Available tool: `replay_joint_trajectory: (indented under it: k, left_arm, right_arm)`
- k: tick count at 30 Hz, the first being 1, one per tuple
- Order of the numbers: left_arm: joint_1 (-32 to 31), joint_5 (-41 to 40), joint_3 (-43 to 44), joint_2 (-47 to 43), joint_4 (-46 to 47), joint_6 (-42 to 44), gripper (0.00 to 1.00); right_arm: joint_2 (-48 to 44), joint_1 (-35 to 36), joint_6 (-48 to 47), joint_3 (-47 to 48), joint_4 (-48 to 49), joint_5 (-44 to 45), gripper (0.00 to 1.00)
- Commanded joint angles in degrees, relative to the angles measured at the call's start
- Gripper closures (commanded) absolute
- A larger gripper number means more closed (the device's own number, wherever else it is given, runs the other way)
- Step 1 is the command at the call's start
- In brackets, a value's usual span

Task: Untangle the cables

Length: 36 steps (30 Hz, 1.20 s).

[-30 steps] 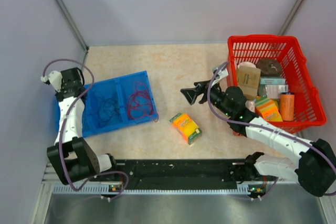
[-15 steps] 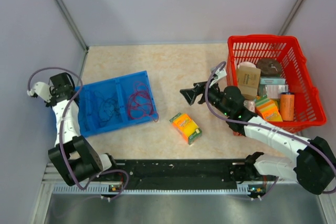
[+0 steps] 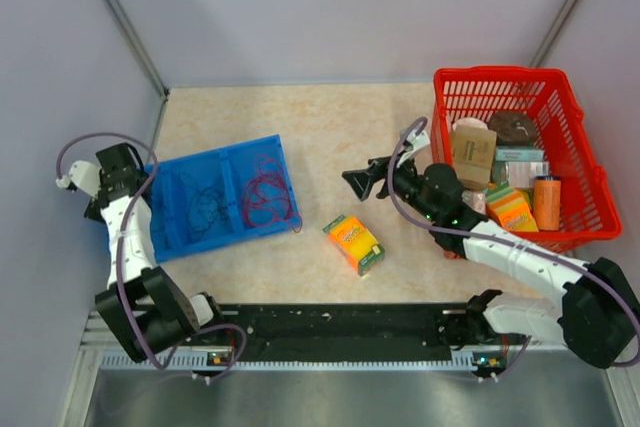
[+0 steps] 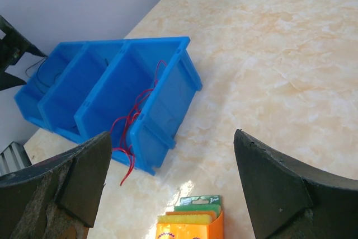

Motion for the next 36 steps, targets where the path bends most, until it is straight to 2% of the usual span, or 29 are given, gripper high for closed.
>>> replay_joint_trajectory:
  k: [1, 3, 5, 9, 12, 15, 19, 20, 24, 28, 32, 36]
  left_arm:
    - [0.16, 7.03, 2.50, -6.48, -1.61, -0.24, 0.06]
    - [-1.33, 10.11, 2.59, -8.85, -1.01, -0.50, 0.04]
    - [-5.45, 10.31, 2.41, -11.14, 1.19, 0.81, 0.02]
    - [-17.30, 7.49, 4.17, -12.38, 3.21, 3.87, 0.02]
    - [-25.83, 13.10, 5.04, -10.46, 7.70, 10.20, 0.12]
    - [-33.13, 18.90, 6.63, -8.95, 8.84, 14.78, 0.12]
    - [-41.13, 26.29, 4.71, -13.51, 17.26, 17.77, 0.11]
    - [-42.46, 31.18, 4.53, -14.57, 19.28, 18.04, 0.11]
    - [-49.22, 40.08, 6.45, -18.17, 25.53, 19.27, 0.11]
    - [-54.33, 50.71, 7.86, -22.65, 34.48, 18.92, 0.10]
    - [-56.18, 57.84, 7.95, -27.75, 44.51, 15.15, 0.06]
    - [-56.18, 61.45, 8.65, -32.41, 51.20, 12.07, 0.03]
  right_arm:
    - [1.05, -0.24, -0.94, 1.63, 1.85, -0.48, 0.11]
    - [1.49, -0.07, -0.94, 2.07, 1.15, -0.30, 0.11]
    - [1.93, -0.07, -0.94, 2.68, 0.10, 0.14, 0.11]
    - [2.55, -0.07, -1.47, 3.47, -1.48, 1.19, 0.11]
    - [2.47, -0.16, -2.00, 4.18, -3.50, 2.51, 0.11]
    - [1.94, -0.16, -2.70, 5.84, -7.45, 4.09, 0.11]
    - [-1.83, -0.16, -3.75, 10.76, -18.76, 8.48, 0.11]
    - [-3.58, -0.16, -4.19, 11.90, -22.11, 9.53, 0.11]
    - [-11.84, -0.07, -5.77, 17.08, -35.21, 13.22, 0.10]
    - [-21.06, -0.16, -7.79, 23.85, -49.71, 20.52, 0.07]
    - [-32.67, -0.16, -11.04, 27.99, -55.71, 26.50, 0.03]
    - [-43.22, -0.16, -14.21, 30.45, -55.02, 27.91, 0.01]
